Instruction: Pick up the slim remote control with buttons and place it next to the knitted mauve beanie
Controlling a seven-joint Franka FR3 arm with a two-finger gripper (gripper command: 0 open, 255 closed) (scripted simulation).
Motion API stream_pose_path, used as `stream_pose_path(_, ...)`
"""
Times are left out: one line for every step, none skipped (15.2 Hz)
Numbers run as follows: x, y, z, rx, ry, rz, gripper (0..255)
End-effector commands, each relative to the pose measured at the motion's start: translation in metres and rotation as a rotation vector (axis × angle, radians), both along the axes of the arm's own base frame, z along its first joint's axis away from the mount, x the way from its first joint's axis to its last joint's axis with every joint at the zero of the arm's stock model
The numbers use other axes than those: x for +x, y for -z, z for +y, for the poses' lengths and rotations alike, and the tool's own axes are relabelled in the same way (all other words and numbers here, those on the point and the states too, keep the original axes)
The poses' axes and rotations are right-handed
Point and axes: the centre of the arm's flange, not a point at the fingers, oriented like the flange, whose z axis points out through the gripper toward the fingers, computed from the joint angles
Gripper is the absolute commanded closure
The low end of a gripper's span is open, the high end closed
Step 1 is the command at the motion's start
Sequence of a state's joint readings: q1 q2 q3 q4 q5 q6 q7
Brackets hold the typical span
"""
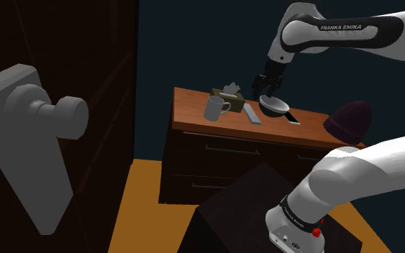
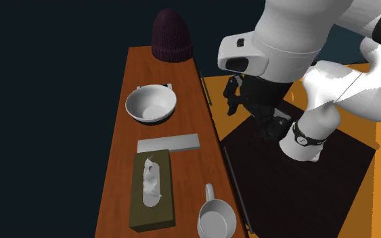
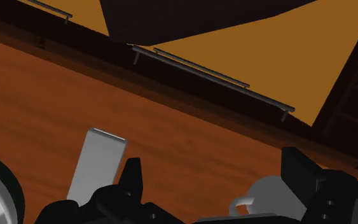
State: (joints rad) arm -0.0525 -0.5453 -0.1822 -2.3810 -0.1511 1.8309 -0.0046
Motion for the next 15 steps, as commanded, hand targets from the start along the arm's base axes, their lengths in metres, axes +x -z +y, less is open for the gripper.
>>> stream_pose_path(0.014, 0.016, -0.018, 0.002, 0.025, -0.004, 0)
stream_pose_path(0.020, 0.023, -0.028, 0.003, 0.038, -0.006, 0)
stream_pose_path(0.026, 0.030, -0.037, 0.005, 0.050, -0.007, 0)
stream_pose_path(0.032, 0.038, -0.047, 0.006, 0.063, -0.008, 0)
stream_pose_path(0.037, 0.045, -0.056, 0.008, 0.075, -0.010, 0)
stream_pose_path(0.043, 0.052, -0.066, 0.009, 0.088, -0.011, 0)
stream_pose_path(0.048, 0.059, -0.076, 0.010, 0.100, -0.013, 0)
stream_pose_path(0.054, 0.067, -0.086, 0.012, 0.113, -0.014, 0)
stream_pose_path(0.059, 0.074, -0.096, 0.013, 0.125, -0.016, 0)
stream_pose_path(0.064, 0.081, -0.105, 0.014, 0.137, -0.017, 0)
stream_pose_path(0.069, 0.088, -0.115, 0.016, 0.150, -0.018, 0)
stream_pose_path(0.074, 0.096, -0.125, 0.017, 0.162, -0.020, 0)
stream_pose_path(0.079, 0.103, -0.135, 0.019, 0.175, -0.021, 0)
stream_pose_path(0.083, 0.110, -0.146, 0.020, 0.187, -0.023, 0)
stream_pose_path(0.088, 0.117, -0.156, 0.021, 0.200, -0.024, 0)
